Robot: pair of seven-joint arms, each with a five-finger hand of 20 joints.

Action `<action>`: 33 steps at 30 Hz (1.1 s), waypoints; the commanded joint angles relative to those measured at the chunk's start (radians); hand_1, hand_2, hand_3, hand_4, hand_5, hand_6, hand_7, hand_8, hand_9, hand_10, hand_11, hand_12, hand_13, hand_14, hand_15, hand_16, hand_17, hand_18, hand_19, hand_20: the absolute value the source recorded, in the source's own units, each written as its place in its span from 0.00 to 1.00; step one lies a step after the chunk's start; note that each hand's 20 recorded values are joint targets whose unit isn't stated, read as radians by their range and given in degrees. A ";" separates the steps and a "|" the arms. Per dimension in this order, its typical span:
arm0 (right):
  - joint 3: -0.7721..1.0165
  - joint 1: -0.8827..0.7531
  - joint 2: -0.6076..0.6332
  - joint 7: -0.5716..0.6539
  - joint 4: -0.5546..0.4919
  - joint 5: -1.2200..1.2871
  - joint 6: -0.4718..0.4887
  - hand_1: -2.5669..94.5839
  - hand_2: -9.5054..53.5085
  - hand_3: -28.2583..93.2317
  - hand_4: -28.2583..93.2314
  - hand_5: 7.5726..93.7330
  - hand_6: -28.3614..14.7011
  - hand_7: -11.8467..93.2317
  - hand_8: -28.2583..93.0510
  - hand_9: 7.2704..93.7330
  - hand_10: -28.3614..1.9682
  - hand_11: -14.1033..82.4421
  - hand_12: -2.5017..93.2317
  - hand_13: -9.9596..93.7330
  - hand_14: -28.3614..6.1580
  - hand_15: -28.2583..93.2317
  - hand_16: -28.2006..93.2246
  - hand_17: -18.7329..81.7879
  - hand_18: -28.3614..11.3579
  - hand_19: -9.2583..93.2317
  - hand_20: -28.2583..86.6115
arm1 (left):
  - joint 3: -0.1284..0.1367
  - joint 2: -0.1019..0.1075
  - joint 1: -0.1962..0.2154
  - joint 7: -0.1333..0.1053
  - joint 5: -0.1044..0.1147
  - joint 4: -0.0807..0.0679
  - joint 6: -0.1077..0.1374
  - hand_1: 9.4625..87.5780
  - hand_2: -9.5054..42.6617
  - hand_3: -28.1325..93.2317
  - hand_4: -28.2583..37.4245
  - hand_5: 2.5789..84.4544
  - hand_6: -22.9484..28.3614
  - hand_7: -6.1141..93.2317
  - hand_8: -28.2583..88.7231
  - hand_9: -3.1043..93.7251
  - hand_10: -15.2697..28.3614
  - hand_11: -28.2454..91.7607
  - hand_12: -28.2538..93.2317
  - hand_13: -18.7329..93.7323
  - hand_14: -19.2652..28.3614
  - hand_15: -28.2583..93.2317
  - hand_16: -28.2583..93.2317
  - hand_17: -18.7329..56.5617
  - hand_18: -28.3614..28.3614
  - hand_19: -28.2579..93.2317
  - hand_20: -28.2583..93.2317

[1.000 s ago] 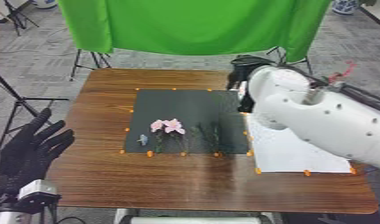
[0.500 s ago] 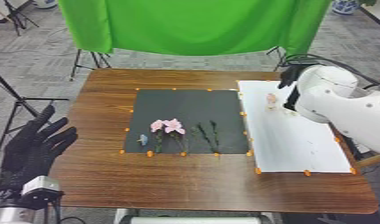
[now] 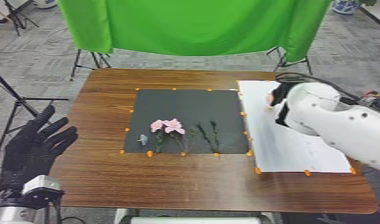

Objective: Arrange flowers

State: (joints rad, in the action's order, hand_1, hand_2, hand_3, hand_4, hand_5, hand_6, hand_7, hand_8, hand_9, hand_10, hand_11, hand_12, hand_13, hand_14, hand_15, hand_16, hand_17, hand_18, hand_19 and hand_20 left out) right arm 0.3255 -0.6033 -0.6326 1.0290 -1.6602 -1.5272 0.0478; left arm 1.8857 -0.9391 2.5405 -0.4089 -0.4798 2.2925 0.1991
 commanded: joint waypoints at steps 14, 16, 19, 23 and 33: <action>-0.046 0.006 -0.079 0.035 0.081 0.005 0.028 0.44 0.10 0.90 0.02 0.53 0.55 0.28 0.14 0.58 0.31 0.33 0.18 0.72 0.48 0.81 0.31 0.65 0.34 1.00 0.43 | -0.012 0.008 -0.018 -0.001 0.001 -0.012 -0.018 0.27 0.30 0.75 0.15 0.37 0.61 0.13 0.19 0.31 0.78 0.42 0.33 0.34 0.99 0.68 0.14 0.18 1.00 0.71 0.17; -0.025 -0.010 -0.085 0.036 0.087 0.007 0.034 0.44 0.10 0.90 0.02 0.53 0.56 0.27 0.14 0.58 0.31 0.33 0.18 0.72 0.48 0.81 0.31 0.65 0.33 1.00 0.43 | -0.010 0.006 -0.021 0.003 0.000 -0.015 -0.019 0.27 0.30 0.75 0.15 0.37 0.61 0.13 0.19 0.31 0.78 0.42 0.33 0.34 0.99 0.68 0.14 0.18 1.00 0.71 0.17; -0.038 -0.013 -0.094 0.029 0.090 0.000 0.041 0.44 0.11 0.90 0.02 0.53 0.57 0.27 0.14 0.58 0.32 0.33 0.18 0.73 0.48 0.81 0.31 0.65 0.33 1.00 0.43 | -0.008 -0.004 -0.021 0.013 -0.004 -0.016 -0.022 0.27 0.30 0.75 0.15 0.37 0.61 0.13 0.19 0.32 0.78 0.42 0.33 0.34 0.99 0.68 0.14 0.18 1.00 0.71 0.17; -0.061 -0.007 -0.105 0.025 0.093 -0.008 0.030 0.45 0.11 0.89 0.02 0.54 0.60 0.27 0.14 0.59 0.35 0.34 0.18 0.73 0.49 0.81 0.31 0.65 0.33 1.00 0.43 | -0.011 -0.009 -0.031 0.023 -0.011 -0.018 -0.029 0.27 0.31 0.75 0.15 0.37 0.61 0.13 0.19 0.31 0.78 0.42 0.33 0.34 0.99 0.68 0.14 0.18 1.00 0.71 0.17; -0.160 0.026 -0.109 0.014 0.110 -0.101 -0.048 0.59 0.07 0.80 0.00 0.73 0.66 0.31 0.23 0.82 0.63 0.28 0.26 0.82 0.64 0.76 0.34 0.68 0.35 1.00 0.45 | -0.016 -0.001 -0.023 0.006 -0.004 -0.016 -0.021 0.27 0.31 0.75 0.15 0.37 0.61 0.13 0.19 0.31 0.78 0.43 0.33 0.34 0.99 0.68 0.14 0.18 1.00 0.71 0.17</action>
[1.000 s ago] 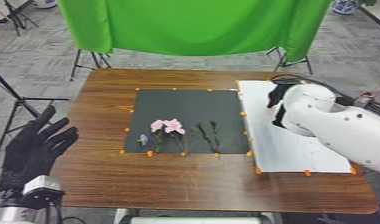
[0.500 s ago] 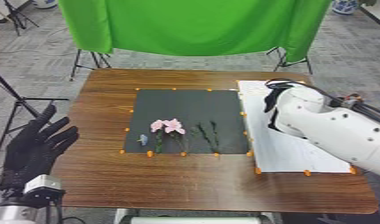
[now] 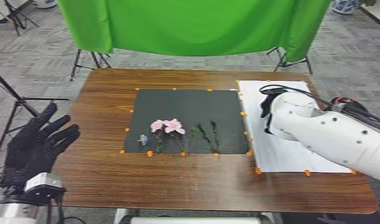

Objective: Arrange flowers

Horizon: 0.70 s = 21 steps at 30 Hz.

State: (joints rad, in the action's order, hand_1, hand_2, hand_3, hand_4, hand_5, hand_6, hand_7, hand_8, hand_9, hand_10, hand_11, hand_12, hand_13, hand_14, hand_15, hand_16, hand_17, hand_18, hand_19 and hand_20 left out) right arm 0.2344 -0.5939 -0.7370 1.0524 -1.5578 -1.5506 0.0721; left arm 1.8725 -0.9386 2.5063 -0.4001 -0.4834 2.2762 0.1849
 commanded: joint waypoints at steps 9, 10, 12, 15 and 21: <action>-0.165 0.081 0.037 0.006 -0.025 -0.156 -0.205 0.63 0.04 0.81 0.00 0.81 0.69 0.33 0.25 0.94 0.68 0.26 0.33 0.88 0.72 0.77 0.36 0.72 0.37 1.00 0.49 | 0.001 -0.025 0.007 0.019 -0.014 0.002 -0.015 0.27 0.30 0.75 0.15 0.37 0.61 0.13 0.19 0.31 0.78 0.42 0.33 0.34 0.99 0.68 0.14 0.18 1.00 0.71 0.17; -0.171 0.092 0.034 0.002 -0.024 -0.164 -0.218 0.63 0.03 0.82 0.00 0.81 0.68 0.33 0.25 0.94 0.69 0.26 0.34 0.88 0.73 0.76 0.36 0.72 0.37 1.00 0.49 | 0.001 -0.017 0.017 0.005 -0.007 0.005 -0.006 0.27 0.30 0.75 0.15 0.37 0.61 0.13 0.19 0.31 0.78 0.42 0.33 0.34 0.99 0.68 0.14 0.18 1.00 0.71 0.17; -0.183 0.111 0.041 0.005 -0.036 -0.176 -0.236 0.63 0.03 0.82 0.00 0.82 0.68 0.32 0.25 0.95 0.69 0.26 0.34 0.88 0.73 0.77 0.36 0.72 0.38 1.00 0.49 | 0.005 -0.022 0.016 0.015 -0.010 0.007 -0.008 0.27 0.30 0.75 0.15 0.37 0.61 0.13 0.19 0.31 0.78 0.42 0.33 0.34 0.99 0.68 0.14 0.18 1.00 0.71 0.17; -0.172 0.125 0.046 0.006 -0.056 -0.184 -0.240 0.63 0.02 0.83 0.00 0.83 0.68 0.32 0.25 0.96 0.69 0.26 0.35 0.89 0.74 0.77 0.36 0.73 0.38 1.00 0.50 | 0.005 -0.025 0.018 0.015 -0.011 0.007 -0.009 0.27 0.31 0.75 0.15 0.37 0.61 0.13 0.19 0.31 0.78 0.42 0.33 0.34 0.99 0.68 0.14 0.18 1.00 0.71 0.17; -0.116 0.119 0.054 -0.040 -0.141 -0.207 -0.235 0.63 0.01 0.83 0.00 0.83 0.67 0.32 0.26 0.96 0.69 0.26 0.36 0.89 0.74 0.76 0.36 0.73 0.38 1.00 0.51 | 0.013 -0.024 0.035 0.013 -0.008 0.014 -0.002 0.27 0.31 0.75 0.15 0.37 0.61 0.13 0.19 0.31 0.78 0.42 0.33 0.34 0.99 0.68 0.14 0.18 1.00 0.71 0.17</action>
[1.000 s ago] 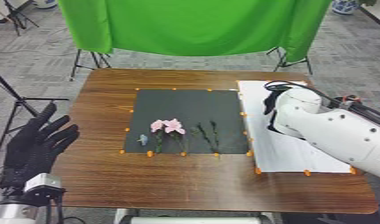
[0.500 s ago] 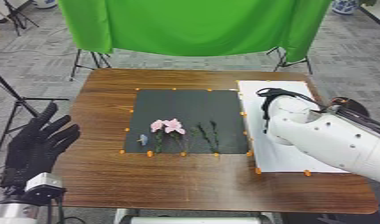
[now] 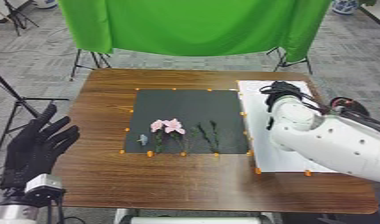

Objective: Arrange flowers

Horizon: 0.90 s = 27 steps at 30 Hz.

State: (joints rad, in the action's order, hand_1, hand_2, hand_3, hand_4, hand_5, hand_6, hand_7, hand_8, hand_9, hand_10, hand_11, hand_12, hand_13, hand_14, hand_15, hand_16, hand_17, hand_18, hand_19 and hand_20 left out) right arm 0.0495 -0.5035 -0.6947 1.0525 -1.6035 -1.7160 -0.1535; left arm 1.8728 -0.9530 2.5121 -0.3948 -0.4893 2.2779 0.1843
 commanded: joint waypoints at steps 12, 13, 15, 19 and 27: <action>0.106 -0.034 -0.164 -0.165 -0.203 -0.067 0.060 0.63 0.01 0.84 0.00 0.84 0.66 0.31 0.26 0.96 0.67 0.27 0.35 0.89 0.74 0.76 0.37 0.73 0.38 1.00 0.51 | 0.012 -0.005 0.033 0.006 0.003 0.014 0.004 0.27 0.31 0.75 0.15 0.37 0.61 0.13 0.19 0.32 0.78 0.43 0.33 0.34 0.99 0.68 0.14 0.18 1.00 0.71 0.17; 0.093 -0.032 -0.180 -0.167 -0.202 -0.070 0.062 0.63 0.01 0.84 0.00 0.84 0.66 0.31 0.26 0.96 0.67 0.27 0.35 0.89 0.74 0.76 0.37 0.73 0.38 1.00 0.51 | 0.012 -0.003 0.033 0.006 0.004 0.014 0.005 0.27 0.31 0.75 0.15 0.37 0.61 0.13 0.19 0.31 0.78 0.43 0.33 0.34 0.99 0.68 0.14 0.18 1.00 0.71 0.17; 0.088 -0.041 -0.209 -0.170 -0.198 -0.065 0.073 0.63 0.01 0.84 0.00 0.84 0.66 0.31 0.26 0.96 0.67 0.27 0.35 0.89 0.74 0.76 0.37 0.73 0.38 1.00 0.51 | 0.011 0.005 0.034 -0.001 0.010 0.013 0.008 0.27 0.31 0.75 0.15 0.37 0.61 0.13 0.19 0.31 0.78 0.43 0.33 0.34 0.99 0.68 0.14 0.18 1.00 0.71 0.17; 0.063 -0.048 -0.253 -0.166 -0.183 -0.069 0.083 0.63 0.01 0.84 0.00 0.84 0.66 0.31 0.27 0.96 0.67 0.27 0.35 0.89 0.74 0.76 0.37 0.73 0.38 1.00 0.52 | 0.013 0.005 0.038 -0.003 0.010 0.014 0.009 0.27 0.31 0.75 0.15 0.37 0.61 0.13 0.19 0.31 0.78 0.43 0.33 0.34 0.99 0.68 0.14 0.18 1.00 0.71 0.17; 0.026 -0.047 -0.297 -0.158 -0.160 -0.064 0.080 0.63 0.01 0.84 0.00 0.84 0.66 0.30 0.27 0.96 0.67 0.27 0.35 0.89 0.74 0.76 0.37 0.73 0.38 1.00 0.52 | 0.016 -0.012 0.019 0.022 -0.006 0.010 -0.002 0.27 0.31 0.75 0.15 0.37 0.61 0.13 0.19 0.31 0.78 0.43 0.33 0.34 0.99 0.68 0.14 0.18 1.00 0.71 0.17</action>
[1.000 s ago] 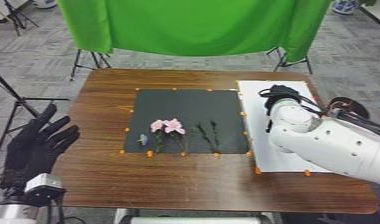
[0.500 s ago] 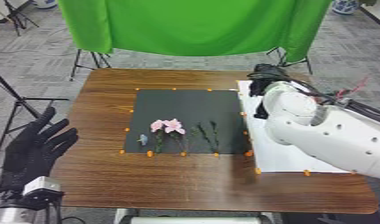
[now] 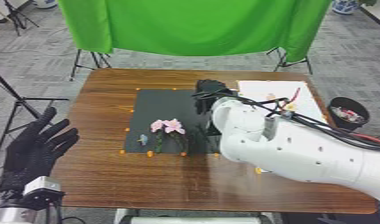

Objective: Arrange flowers

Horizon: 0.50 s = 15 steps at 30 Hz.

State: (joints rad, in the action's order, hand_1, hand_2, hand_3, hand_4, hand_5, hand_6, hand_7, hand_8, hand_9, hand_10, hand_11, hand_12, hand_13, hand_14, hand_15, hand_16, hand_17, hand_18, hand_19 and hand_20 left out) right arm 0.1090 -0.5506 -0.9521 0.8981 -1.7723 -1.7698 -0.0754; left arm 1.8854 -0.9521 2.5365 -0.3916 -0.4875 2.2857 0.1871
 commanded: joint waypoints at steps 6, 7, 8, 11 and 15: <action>-0.057 0.007 -0.061 0.001 0.047 -0.002 -0.007 0.63 0.01 0.84 0.00 0.84 0.66 0.30 0.27 0.96 0.67 0.27 0.35 0.89 0.74 0.76 0.37 0.73 0.38 1.00 0.52 | 0.004 -0.022 -0.030 0.042 -0.025 -0.003 -0.018 0.27 0.31 0.75 0.15 0.38 0.61 0.13 0.19 0.32 0.78 0.43 0.33 0.34 0.99 0.68 0.14 0.18 1.00 0.71 0.17; -0.049 -0.002 -0.064 0.005 0.051 0.000 -0.004 0.63 0.01 0.84 0.00 0.84 0.66 0.30 0.27 0.96 0.67 0.27 0.35 0.89 0.73 0.76 0.37 0.73 0.38 1.00 0.52 | 0.006 -0.027 -0.037 0.057 -0.031 -0.005 -0.028 0.27 0.31 0.75 0.15 0.38 0.61 0.13 0.19 0.32 0.78 0.42 0.33 0.34 0.99 0.68 0.14 0.18 1.00 0.71 0.17; -0.053 0.001 -0.069 0.006 0.059 0.009 -0.011 0.63 0.01 0.84 0.00 0.84 0.66 0.30 0.27 0.96 0.66 0.27 0.35 0.89 0.73 0.76 0.37 0.73 0.38 1.00 0.52 | 0.003 -0.021 -0.040 0.052 -0.028 -0.006 -0.026 0.27 0.31 0.75 0.15 0.38 0.61 0.13 0.19 0.32 0.78 0.42 0.33 0.34 0.99 0.68 0.14 0.18 1.00 0.71 0.17; -0.055 -0.006 -0.082 0.009 0.077 0.017 -0.017 0.62 0.01 0.84 0.00 0.84 0.67 0.30 0.27 0.96 0.66 0.27 0.35 0.89 0.73 0.76 0.37 0.73 0.37 1.00 0.52 | 0.002 -0.026 -0.048 0.057 -0.031 -0.008 -0.026 0.27 0.31 0.75 0.15 0.38 0.61 0.13 0.19 0.32 0.78 0.42 0.33 0.34 0.99 0.68 0.14 0.18 1.00 0.71 0.17; -0.042 -0.027 -0.089 0.006 0.079 0.016 -0.001 0.62 0.01 0.84 0.00 0.83 0.67 0.30 0.27 0.96 0.66 0.27 0.35 0.89 0.72 0.76 0.37 0.73 0.37 1.00 0.52 | -0.001 -0.028 -0.063 0.080 -0.043 -0.013 -0.041 0.27 0.31 0.75 0.15 0.38 0.61 0.13 0.19 0.32 0.78 0.42 0.33 0.34 0.99 0.68 0.14 0.17 1.00 0.71 0.17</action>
State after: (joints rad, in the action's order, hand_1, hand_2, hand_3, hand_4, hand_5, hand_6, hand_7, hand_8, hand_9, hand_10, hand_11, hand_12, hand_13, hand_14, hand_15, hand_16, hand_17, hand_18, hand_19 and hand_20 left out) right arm 0.0548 -0.5580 -1.0199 0.9008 -1.6998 -1.7539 -0.0789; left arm 1.8863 -0.9703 2.4890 -0.3453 -0.5124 2.2796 0.1755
